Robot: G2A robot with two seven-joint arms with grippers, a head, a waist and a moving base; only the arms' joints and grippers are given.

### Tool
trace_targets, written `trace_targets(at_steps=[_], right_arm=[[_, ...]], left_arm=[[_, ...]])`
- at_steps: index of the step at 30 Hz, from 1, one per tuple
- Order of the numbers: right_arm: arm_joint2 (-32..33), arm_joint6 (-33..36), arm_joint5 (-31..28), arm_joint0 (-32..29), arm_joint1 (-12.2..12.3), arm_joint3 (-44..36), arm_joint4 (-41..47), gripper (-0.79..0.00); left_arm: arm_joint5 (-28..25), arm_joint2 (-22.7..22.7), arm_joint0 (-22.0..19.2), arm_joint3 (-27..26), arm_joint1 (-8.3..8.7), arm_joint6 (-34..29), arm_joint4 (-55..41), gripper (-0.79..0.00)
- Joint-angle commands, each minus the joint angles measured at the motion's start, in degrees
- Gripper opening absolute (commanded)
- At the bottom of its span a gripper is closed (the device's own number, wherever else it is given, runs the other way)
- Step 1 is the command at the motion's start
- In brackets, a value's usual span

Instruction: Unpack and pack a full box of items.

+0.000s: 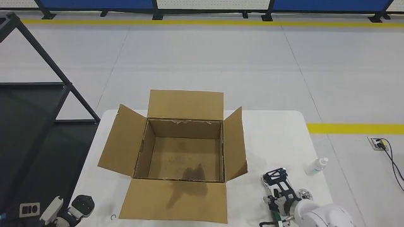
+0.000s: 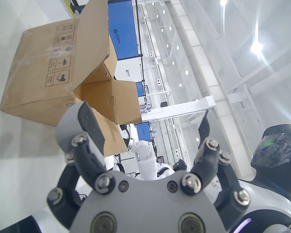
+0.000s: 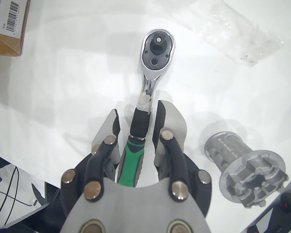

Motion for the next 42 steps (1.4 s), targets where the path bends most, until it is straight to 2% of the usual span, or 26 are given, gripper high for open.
trace_targets(at_steps=[1, 6, 9, 12, 14, 15, 16, 17, 23, 31, 35, 42], right_arm=[[-0.01, 0.10, -0.02, -0.23, 0.06, -0.04, -0.14, -0.459], [-0.53, -0.05, 0.22, -0.09, 0.11, 0.43, -0.57, -0.471], [-1.10, 0.08, 0.58, 0.30, 0.10, 0.80, -1.15, -0.508], [-1.81, 0.18, 1.03, 0.64, 0.07, 1.01, -1.80, -0.591], [-2.11, 0.26, 1.26, 0.80, 0.07, 1.13, -2.27, -0.686], [-2.24, 0.33, 1.51, 0.89, 0.07, 1.15, -2.60, -0.699], [-2.38, 0.33, 1.74, 0.97, 0.06, 1.15, -2.83, -0.767], [-2.47, 0.33, 1.86, 1.06, 0.05, 1.18, -2.89, -0.785], [0.17, -0.59, 1.39, 0.81, 0.30, -0.41, -0.01, -0.785], [9.39, -0.98, -2.62, -3.76, 1.36, -10.46, 7.32, -0.785], [8.34, 1.61, -2.99, -3.09, 1.59, -10.15, 5.91, -0.785], [4.20, 2.75, -2.62, 1.12, 1.43, -2.48, 6.40, -0.785]], left_arm=[[0.00, 0.00, 0.00, 0.00, 0.00, 0.00, 0.00, 0.000], [0.00, 0.00, 0.00, 0.00, 0.00, 0.00, 0.00, 0.000], [0.00, 0.00, 0.00, 0.00, 0.00, 0.00, 0.00, 0.000], [0.00, 0.00, 0.00, 0.00, 0.00, 0.00, 0.00, 0.000], [0.00, 0.00, 0.00, 0.00, 0.00, 0.00, 0.00, 0.000], [0.00, 0.00, 0.00, 0.00, 0.00, 0.00, 0.00, 0.000], [0.00, 0.00, 0.00, 0.00, 0.00, 0.00, 0.00, 0.000], [0.00, 0.00, 0.00, 0.00, 0.00, 0.00, 0.00, 0.000], [0.00, 0.00, 0.00, 0.00, 0.00, 0.00, 0.00, 0.000], [0.00, 0.00, 0.00, 0.00, 0.00, 0.00, 0.00, 0.000], [0.00, 0.00, 0.00, 0.00, 0.00, 0.00, 0.00, 0.000], [0.00, 0.00, 0.00, 0.00, 0.00, 0.00, 0.00, 0.000]])
